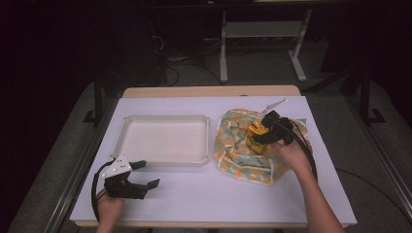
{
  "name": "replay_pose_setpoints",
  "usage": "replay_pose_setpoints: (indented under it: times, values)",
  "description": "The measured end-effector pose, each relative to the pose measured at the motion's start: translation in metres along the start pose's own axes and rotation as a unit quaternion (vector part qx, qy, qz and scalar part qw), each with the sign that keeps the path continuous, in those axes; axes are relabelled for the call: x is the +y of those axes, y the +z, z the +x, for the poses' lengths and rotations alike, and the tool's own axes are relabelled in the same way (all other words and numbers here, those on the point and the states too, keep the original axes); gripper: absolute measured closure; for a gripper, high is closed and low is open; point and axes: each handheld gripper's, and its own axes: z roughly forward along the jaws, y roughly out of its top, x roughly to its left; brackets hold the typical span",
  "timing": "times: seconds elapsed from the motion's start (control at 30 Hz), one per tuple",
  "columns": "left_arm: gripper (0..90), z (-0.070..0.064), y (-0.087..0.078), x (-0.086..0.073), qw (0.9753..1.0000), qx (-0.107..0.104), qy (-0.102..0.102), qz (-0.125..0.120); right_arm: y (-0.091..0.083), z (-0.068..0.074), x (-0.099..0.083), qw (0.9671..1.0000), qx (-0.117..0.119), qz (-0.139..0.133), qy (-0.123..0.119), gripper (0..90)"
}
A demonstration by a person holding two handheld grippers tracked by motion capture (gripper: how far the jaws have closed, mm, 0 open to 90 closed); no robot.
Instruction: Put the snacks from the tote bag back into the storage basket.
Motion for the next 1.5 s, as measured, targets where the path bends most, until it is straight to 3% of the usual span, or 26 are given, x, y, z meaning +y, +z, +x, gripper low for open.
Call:
replay_pose_setpoints:
  times: [0.37, 0.87, 1.13, 1.5]
  values:
    - [13.5, 0.0, 0.0, 0.0, 1.0, 0.0, 0.0, 0.0, -0.001, -0.002, 0.001, 1.0, 0.006, 0.002, -0.001, 48.6]
    - [13.5, 0.001, -0.001, -0.001, 1.0, 0.002, -0.001, 0.0, -0.011, -0.019, -0.004, 0.9991, 0.029, -0.005, 0.03, 48.9]
    - [13.5, 0.0, -0.001, -0.001, 1.0, 0.003, -0.008, -0.002, -0.028, -0.02, 0.008, 0.9997, 0.02, -0.004, 0.014, 48.9]
    - [13.5, 0.001, -0.002, -0.001, 1.0, 0.004, -0.004, -0.005, -0.04, -0.025, 0.017, 0.9995, 0.027, 0.0, 0.014, 48.9]
